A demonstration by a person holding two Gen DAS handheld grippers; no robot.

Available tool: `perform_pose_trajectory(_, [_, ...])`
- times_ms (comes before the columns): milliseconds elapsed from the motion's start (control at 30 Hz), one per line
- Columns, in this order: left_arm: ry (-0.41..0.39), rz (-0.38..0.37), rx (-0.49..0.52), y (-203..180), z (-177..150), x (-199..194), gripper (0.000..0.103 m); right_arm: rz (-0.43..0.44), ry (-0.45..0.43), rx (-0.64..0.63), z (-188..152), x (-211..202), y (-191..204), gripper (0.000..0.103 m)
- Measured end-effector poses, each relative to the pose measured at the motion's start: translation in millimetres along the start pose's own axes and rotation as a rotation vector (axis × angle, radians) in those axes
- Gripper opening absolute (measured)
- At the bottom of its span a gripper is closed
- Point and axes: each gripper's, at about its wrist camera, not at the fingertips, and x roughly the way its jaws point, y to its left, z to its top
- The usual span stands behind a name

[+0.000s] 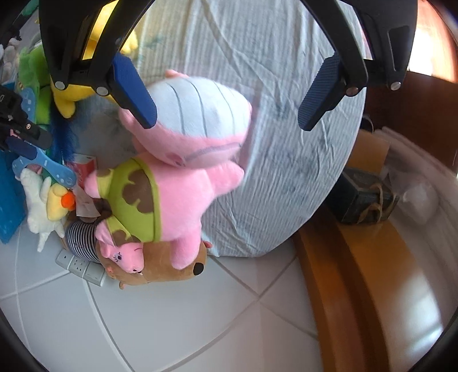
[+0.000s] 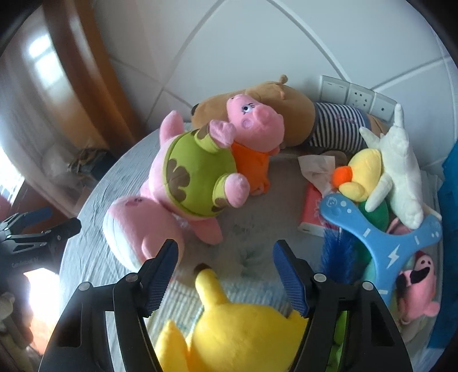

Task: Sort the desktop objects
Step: 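Lower both tools toward the pink plush with green shirt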

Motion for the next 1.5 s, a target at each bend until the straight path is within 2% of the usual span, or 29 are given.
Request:
perform_pose_trajectory(233, [0.042, -0.043, 0.043, 30.3, 35.3, 41.6, 0.101, -0.063, 0.001, 0.138, 16.1, 24.2, 4.3, 0.07])
perform_pose_trajectory(367, [0.065, -0.067, 0.035, 33.9, 44.6, 65.0, 0.101, -0.08, 0.009, 0.185, 26.9, 40.1, -2.5, 0.087])
perform_pose_trajectory(500, [0.105, -0.088, 0.026, 32.5, 51.0, 95.3, 0.101, -0.103, 0.018, 0.21, 37.3, 58.6, -12.6, 0.089])
perform_pose_trajectory(533, [0.109, -0.096, 0.021, 33.0, 52.3, 102.1, 0.101, -0.107, 0.019, 0.216, 39.3, 63.1, -15.7, 0.091])
perform_pose_trajectory(600, [0.118, -0.109, 0.01, 35.0, 55.0, 116.0, 0.102, -0.1, 0.019, 0.221, 44.0, 72.8, -21.8, 0.102])
perform_pose_trajectory(833, [0.151, -0.132, -0.017, 41.3, 58.8, 155.1, 0.103, -0.077, 0.068, 0.218, 48.5, 114.1, -26.2, 0.102])
perform_pose_trajectory(867, [0.154, -0.134, -0.015, 40.7, 58.5, 158.3, 0.103, -0.062, 0.072, 0.222, 46.9, 119.1, -27.6, 0.102])
perform_pose_trajectory(933, [0.163, -0.137, -0.013, 37.7, 58.1, 165.0, 0.103, -0.043, 0.075, 0.234, 44.1, 123.5, -31.9, 0.093])
perform_pose_trajectory(1000, [0.171, -0.145, -0.01, 34.2, 57.9, 170.3, 0.103, -0.037, 0.076, 0.252, 41.3, 125.8, -37.7, 0.072])
perform_pose_trajectory(1033, [0.173, -0.157, -0.008, 31.2, 57.5, 172.2, 0.103, -0.041, 0.077, 0.265, 39.7, 126.3, -42.1, 0.07])
perform_pose_trajectory(1100, [0.166, -0.182, -0.006, 26.3, 58.0, 172.5, 0.103, -0.044, 0.079, 0.29, 36.0, 127.5, -50.6, 0.057])
perform_pose_trajectory(1267, [0.152, -0.203, 0.019, 19.4, 57.7, 168.2, 0.103, -0.024, 0.08, 0.306, 31.1, 129.7, -57.5, 0.056])
perform_pose_trajectory(1500, [0.12, -0.284, 0.075, 10.9, 52.5, 155.6, 0.103, -0.025, 0.092, 0.337, 25.9, 136.1, -66.0, 0.056])
